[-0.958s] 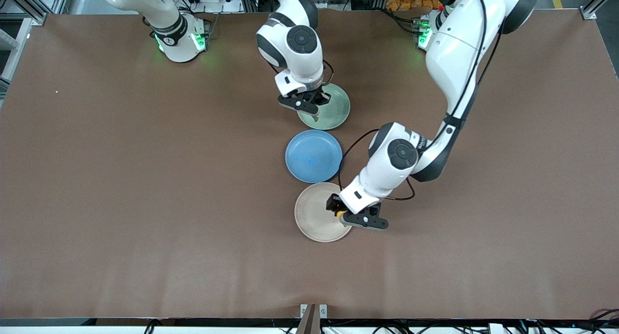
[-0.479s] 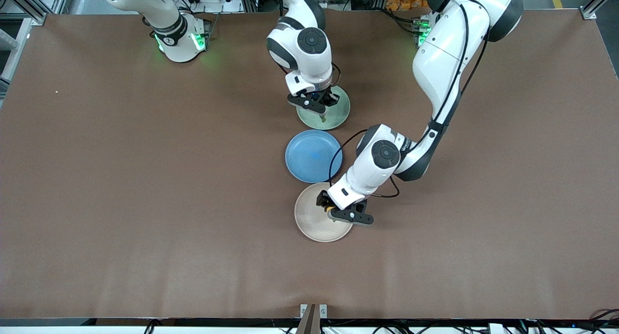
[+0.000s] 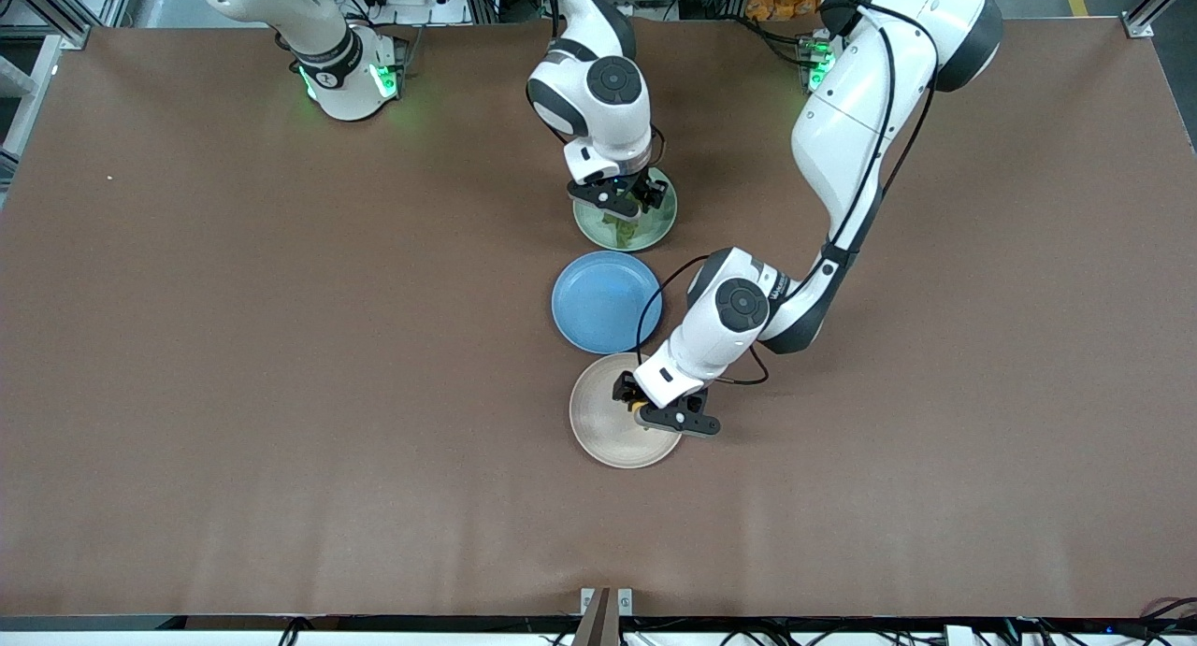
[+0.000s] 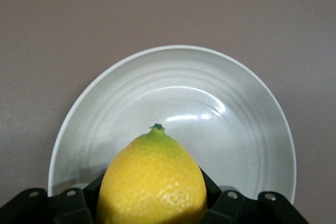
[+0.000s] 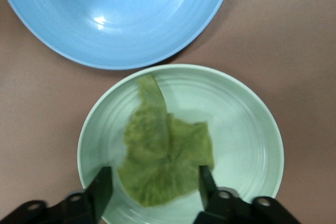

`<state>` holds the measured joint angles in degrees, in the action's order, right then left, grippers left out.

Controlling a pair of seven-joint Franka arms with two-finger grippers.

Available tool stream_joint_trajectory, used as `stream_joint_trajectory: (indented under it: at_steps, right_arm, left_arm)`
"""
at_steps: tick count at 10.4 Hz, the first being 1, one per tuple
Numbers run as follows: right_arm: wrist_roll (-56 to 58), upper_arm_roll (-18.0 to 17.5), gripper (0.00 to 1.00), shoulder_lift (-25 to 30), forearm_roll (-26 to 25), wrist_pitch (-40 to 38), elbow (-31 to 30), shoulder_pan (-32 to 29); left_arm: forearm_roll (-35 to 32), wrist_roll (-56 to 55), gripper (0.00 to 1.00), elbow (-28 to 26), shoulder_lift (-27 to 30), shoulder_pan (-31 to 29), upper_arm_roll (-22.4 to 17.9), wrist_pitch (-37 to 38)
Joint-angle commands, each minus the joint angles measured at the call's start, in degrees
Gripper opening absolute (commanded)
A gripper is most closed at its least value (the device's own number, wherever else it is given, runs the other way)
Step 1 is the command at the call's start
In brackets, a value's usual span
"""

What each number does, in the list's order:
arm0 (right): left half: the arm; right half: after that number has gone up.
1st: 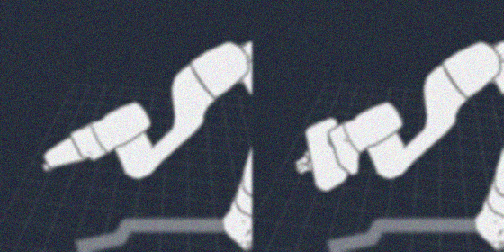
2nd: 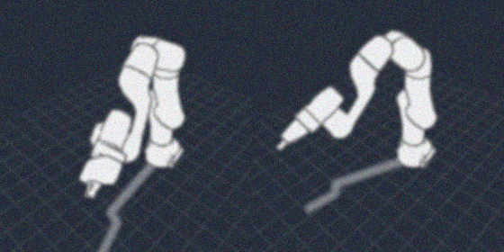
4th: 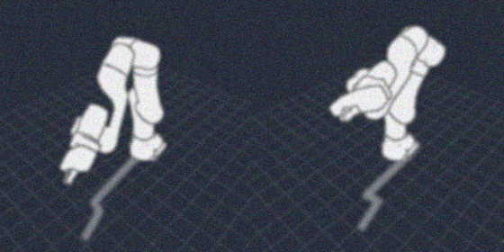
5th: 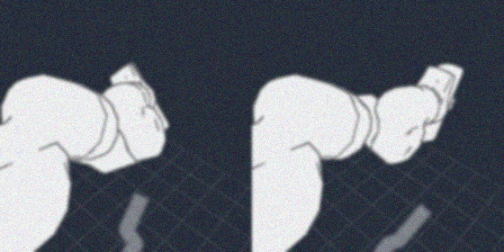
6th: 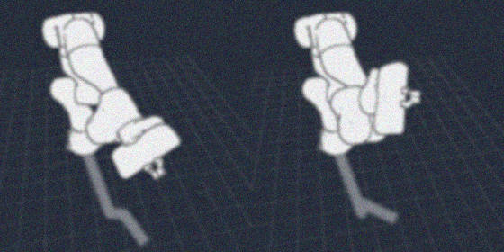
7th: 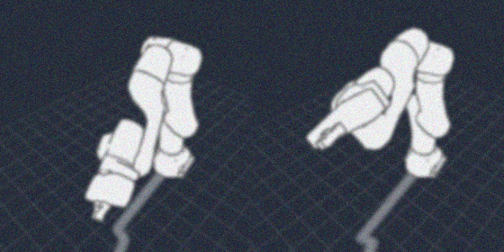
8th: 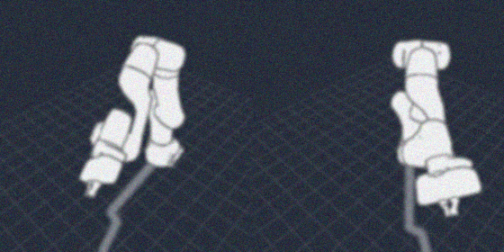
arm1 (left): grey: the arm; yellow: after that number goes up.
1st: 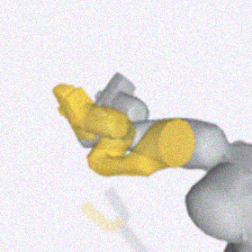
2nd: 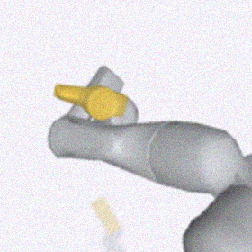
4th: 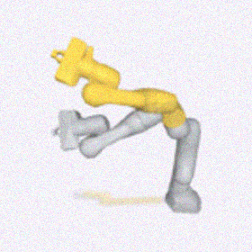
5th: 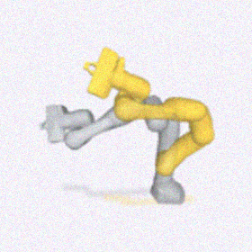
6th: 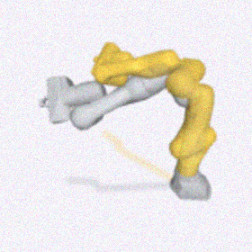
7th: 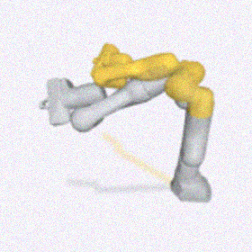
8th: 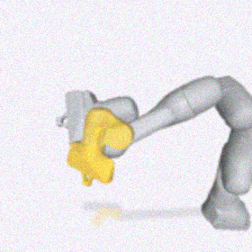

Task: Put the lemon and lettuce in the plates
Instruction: 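Open the right gripper over the green plate while the left gripper releases the lemon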

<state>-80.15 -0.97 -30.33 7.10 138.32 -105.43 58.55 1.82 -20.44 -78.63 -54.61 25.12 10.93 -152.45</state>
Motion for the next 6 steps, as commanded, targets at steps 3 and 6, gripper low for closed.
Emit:
stream_joint_trajectory:
  at_steps: [3,6]
  right_arm:
    - [4.6,5.5,1.0,1.2,-2.1,-1.8,0.7,-1.8]
    - [14.3,5.5,1.0,1.1,-2.1,-2.4,0.4,-8.6]
  left_arm:
    - [1.2,-0.6,1.0,1.3,-1.0,1.2,-0.8,-1.2]
    - [1.0,-0.4,1.0,1.3,-0.8,1.2,-0.8,-1.1]
